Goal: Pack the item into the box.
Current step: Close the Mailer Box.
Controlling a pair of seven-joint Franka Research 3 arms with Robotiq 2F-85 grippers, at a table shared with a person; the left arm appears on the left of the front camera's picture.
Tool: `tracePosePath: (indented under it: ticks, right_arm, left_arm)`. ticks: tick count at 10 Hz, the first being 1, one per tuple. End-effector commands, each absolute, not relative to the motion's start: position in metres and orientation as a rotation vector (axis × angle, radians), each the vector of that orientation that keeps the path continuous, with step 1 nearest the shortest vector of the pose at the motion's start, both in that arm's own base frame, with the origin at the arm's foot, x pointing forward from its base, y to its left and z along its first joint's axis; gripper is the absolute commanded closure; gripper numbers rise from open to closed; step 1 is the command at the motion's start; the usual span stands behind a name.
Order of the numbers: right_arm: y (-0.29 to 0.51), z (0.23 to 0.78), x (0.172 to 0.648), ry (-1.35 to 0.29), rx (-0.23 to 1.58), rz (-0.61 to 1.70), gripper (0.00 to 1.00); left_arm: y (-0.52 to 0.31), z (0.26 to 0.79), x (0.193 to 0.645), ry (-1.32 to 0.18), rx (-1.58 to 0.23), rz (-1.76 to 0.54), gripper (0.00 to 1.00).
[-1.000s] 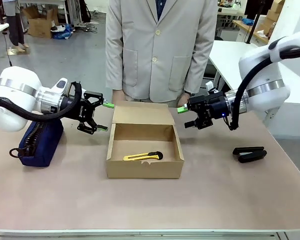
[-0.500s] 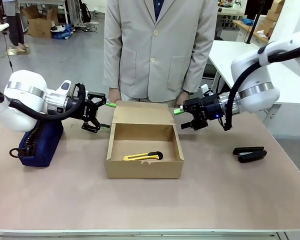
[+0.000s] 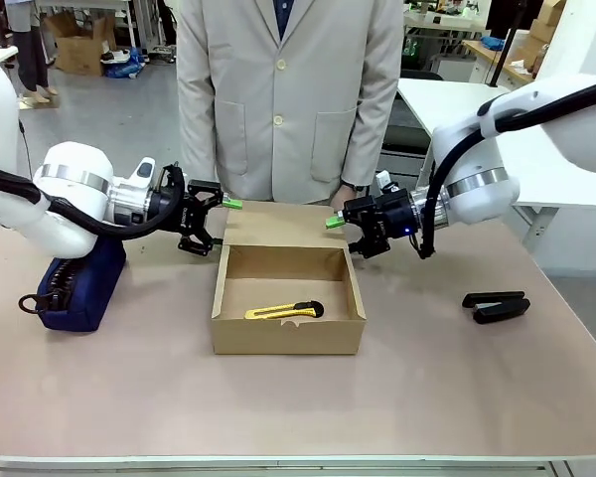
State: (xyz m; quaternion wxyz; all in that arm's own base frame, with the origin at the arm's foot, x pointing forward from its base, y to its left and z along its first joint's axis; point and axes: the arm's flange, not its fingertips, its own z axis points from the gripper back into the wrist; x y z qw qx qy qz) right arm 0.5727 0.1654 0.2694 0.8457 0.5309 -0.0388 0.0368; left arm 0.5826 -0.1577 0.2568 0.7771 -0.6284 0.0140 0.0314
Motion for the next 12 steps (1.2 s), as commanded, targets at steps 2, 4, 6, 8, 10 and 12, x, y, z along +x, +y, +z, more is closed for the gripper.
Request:
tracePosePath:
  ticks: [2,4,6,8,10,12]
  right_arm:
    - [0.175,0.267,0.584,-0.005,1.237,0.018,0.00]
    - [0.170,0.266,0.588,0.039,1.313,-0.047,0.00]
    - [0.170,0.264,0.589,0.081,1.342,-0.105,0.19]
    - [0.171,0.264,0.589,0.094,1.344,-0.106,0.39]
    - [0.171,0.264,0.588,0.082,1.325,-0.114,0.59]
    - [0.171,0.266,0.585,0.079,1.322,-0.087,0.59]
  left_arm:
    - [-0.164,0.249,0.586,0.028,-1.410,-0.016,0.00]
    - [-0.166,0.249,0.584,0.020,-1.458,-0.075,0.00]
    - [-0.169,0.248,0.581,0.028,-1.458,-0.109,0.19]
    - [-0.172,0.250,0.578,0.030,-1.456,-0.127,0.39]
    - [-0.174,0.251,0.578,0.032,-1.451,-0.124,0.59]
    - [-0.177,0.253,0.576,0.032,-1.446,-0.130,0.59]
